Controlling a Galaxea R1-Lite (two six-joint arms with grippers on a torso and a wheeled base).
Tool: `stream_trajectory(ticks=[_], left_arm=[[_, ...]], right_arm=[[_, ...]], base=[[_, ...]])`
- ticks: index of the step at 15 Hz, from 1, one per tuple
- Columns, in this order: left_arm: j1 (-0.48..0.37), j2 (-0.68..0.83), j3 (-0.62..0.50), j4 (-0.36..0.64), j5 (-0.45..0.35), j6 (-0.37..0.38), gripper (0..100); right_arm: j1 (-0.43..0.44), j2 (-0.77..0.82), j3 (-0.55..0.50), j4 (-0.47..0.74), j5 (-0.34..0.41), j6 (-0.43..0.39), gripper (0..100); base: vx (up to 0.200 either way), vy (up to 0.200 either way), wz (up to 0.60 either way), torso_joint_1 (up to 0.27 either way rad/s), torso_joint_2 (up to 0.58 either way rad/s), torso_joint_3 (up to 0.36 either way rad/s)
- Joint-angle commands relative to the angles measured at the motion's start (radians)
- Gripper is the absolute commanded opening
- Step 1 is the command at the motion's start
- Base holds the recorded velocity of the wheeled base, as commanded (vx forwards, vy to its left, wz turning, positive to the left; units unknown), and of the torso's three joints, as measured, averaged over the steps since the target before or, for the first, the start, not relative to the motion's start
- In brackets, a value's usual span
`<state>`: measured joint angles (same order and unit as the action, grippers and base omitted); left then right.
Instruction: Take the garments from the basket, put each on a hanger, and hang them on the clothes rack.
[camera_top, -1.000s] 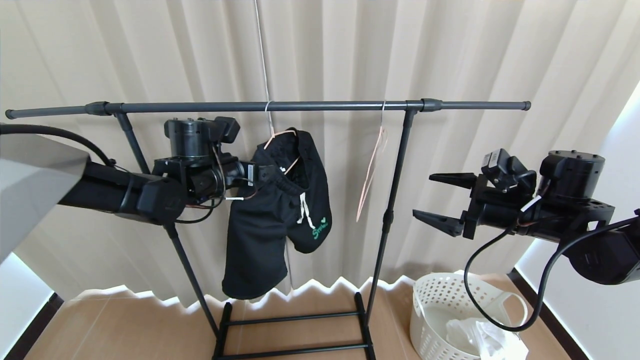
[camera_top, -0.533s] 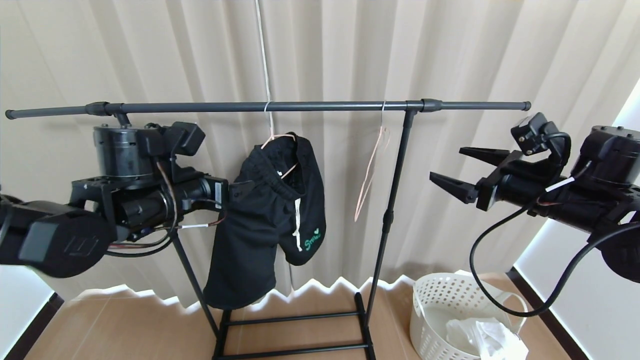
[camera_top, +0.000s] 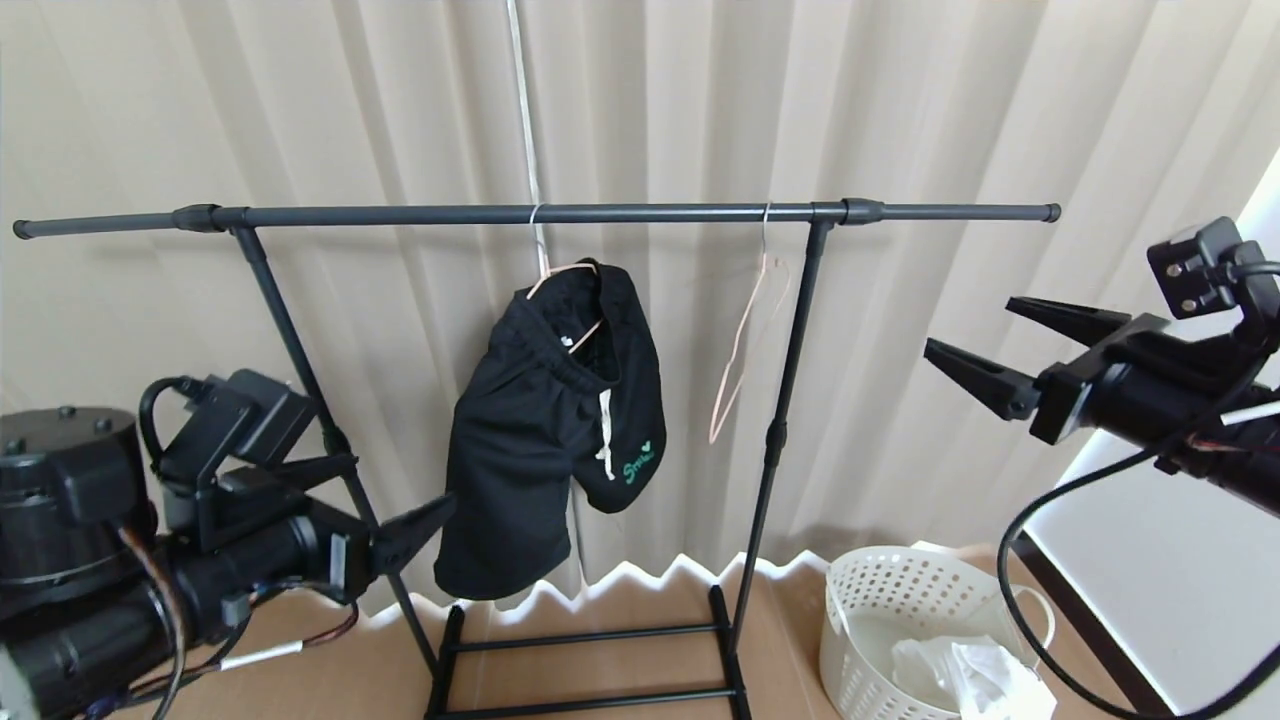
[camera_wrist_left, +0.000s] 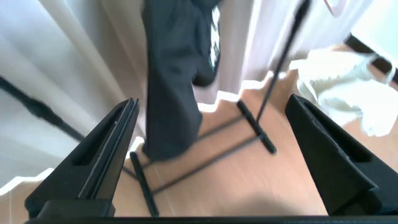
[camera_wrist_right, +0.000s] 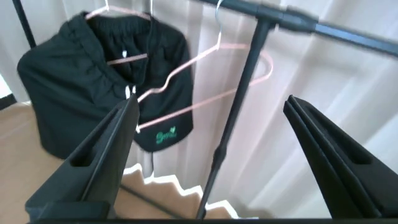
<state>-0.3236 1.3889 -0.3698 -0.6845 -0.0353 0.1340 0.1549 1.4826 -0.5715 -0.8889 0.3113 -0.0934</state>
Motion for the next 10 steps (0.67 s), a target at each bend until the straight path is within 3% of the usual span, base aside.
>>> stream_trajectory(ticks=[1,2,4,5,6,8,10], left_arm=[[-0.023,-0.171,0.195,-0.001,0.003,0.006,100],[-0.02,-0.226,0.27,-0.001,0.003,-0.005,100],[-0.018,-0.337,0.37,0.003,0.002,-0.022,100],[-0.018,-0.407,0.37,0.075,0.003,-0.065,100],[-0.017,-0.461,0.37,0.134,0.003,-0.091,100],[-0.017,-0.64,0.37,0.336,0.002,-0.093,100],[-0.028,-0.835,0.37,0.53,0.0,-0.077,100]], right_arm=[[0.094,-0.197,0.242,-0.001,-0.129,-0.005,100],[0.114,-0.28,0.361,-0.001,-0.169,-0.006,100],[0.114,-0.393,0.499,0.008,-0.175,-0.014,100],[0.114,-0.452,0.571,0.01,-0.176,-0.014,100],[0.112,-0.493,0.571,0.054,-0.178,-0.008,100],[0.097,-0.693,0.571,0.361,-0.184,0.018,100],[0.097,-0.846,0.571,0.553,-0.181,0.018,100]], base=[[0.0,0.0,0.0,0.0,0.0,0.0],[0.0,0.0,0.0,0.0,0.0,0.0],[0.0,0.0,0.0,0.0,0.0,0.0],[0.0,0.0,0.0,0.0,0.0,0.0],[0.0,0.0,0.0,0.0,0.0,0.0],[0.0,0.0,0.0,0.0,0.0,0.0],[0.0,0.0,0.0,0.0,0.0,0.0]])
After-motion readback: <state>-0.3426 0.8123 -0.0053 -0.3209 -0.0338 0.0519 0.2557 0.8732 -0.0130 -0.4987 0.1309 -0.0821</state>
